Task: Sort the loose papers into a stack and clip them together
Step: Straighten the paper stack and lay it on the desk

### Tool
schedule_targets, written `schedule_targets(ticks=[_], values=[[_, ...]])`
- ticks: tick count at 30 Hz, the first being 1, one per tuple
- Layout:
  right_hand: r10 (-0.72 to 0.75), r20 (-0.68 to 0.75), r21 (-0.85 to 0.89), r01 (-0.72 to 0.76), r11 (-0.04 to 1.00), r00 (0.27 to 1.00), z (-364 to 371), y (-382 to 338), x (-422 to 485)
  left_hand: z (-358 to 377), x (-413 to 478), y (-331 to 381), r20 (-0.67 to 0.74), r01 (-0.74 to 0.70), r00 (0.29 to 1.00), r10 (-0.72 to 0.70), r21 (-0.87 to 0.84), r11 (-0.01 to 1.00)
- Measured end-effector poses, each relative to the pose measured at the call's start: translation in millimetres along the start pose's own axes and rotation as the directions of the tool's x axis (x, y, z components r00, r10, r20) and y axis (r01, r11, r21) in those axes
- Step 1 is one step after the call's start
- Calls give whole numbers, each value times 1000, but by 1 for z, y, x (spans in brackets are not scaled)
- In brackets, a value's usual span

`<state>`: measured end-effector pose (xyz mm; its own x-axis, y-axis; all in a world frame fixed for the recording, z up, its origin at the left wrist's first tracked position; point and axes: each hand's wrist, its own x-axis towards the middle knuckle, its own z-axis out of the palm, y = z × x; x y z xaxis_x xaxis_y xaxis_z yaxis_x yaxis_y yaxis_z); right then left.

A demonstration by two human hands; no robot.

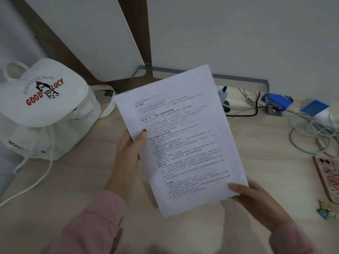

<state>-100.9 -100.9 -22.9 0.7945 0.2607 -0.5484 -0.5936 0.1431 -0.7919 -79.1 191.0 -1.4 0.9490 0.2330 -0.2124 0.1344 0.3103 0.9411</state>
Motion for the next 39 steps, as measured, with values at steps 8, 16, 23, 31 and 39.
schedule_targets(ticks=[8,16,23,31,39], values=[[-458,-221,-103,446,889,861,29,-40,1,34,-30,13,211,-242,951,225,60,968],[-429,-430,-98,431,897,795,27,-8,7,40,-42,-30,69,-133,989,128,75,988],[-376,-443,-78,383,920,814,21,2,1,41,-48,-38,84,-111,991,102,116,987],[-313,-403,-88,304,949,860,-22,-7,-21,75,-40,-44,247,-86,969,21,255,963],[-148,-572,-279,-22,960,807,-113,31,-24,120,-29,-121,90,282,933,-349,421,862]])
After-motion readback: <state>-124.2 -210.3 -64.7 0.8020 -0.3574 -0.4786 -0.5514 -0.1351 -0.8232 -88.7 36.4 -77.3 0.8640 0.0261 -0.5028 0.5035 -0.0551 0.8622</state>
